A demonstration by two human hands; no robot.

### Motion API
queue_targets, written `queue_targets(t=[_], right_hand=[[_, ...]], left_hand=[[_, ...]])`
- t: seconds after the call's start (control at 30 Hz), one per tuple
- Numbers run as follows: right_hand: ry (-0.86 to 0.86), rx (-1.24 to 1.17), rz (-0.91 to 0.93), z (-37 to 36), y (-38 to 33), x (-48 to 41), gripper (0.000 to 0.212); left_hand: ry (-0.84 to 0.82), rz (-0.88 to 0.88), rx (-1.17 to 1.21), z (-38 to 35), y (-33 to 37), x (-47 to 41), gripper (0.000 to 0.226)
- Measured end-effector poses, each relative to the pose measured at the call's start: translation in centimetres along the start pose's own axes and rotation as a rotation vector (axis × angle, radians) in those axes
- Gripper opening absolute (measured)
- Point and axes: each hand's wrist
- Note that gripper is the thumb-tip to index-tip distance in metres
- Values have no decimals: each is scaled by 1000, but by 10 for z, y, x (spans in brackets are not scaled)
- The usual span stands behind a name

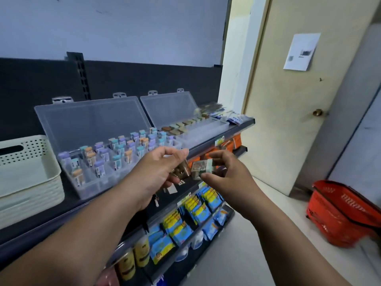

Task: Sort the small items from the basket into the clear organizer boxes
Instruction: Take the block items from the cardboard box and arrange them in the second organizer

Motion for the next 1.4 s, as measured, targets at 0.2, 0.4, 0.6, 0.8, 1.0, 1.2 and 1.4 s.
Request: queue_targets(t=[0.2,0.4,0.6,0.8,1.0,1.2,1.4], right_hand=[[26,1,-18,24,15,-74,38],[37,50,-22,48,27,-144,42],[9,95,2,73,46,-198,44],[-57,187,57,102,71,-269,49],[-219,322,113,125,104,-346,53],[-409,485,193,133,127,-401,55],[-603,561,227,117,134,-434,43]], left_hand=[[-60,6,50,12,11,-81,33],[-58,-11,-17,23,22,-152,34],[11,-30,-171,25,29,-201,32],[173,-53,-453,29,28,-258,40],[324,59,-632,23,14,-317,39],[377,228,-784,10,3,-362,53],[390,364,-941,2,-2,-383,32]])
Point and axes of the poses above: each hand's wrist, its own x-axis away from the middle knuckle, its own z-axis out of the back of the hand, y = z × x, and after that the axes turned 11 degrees about -y, right-handed
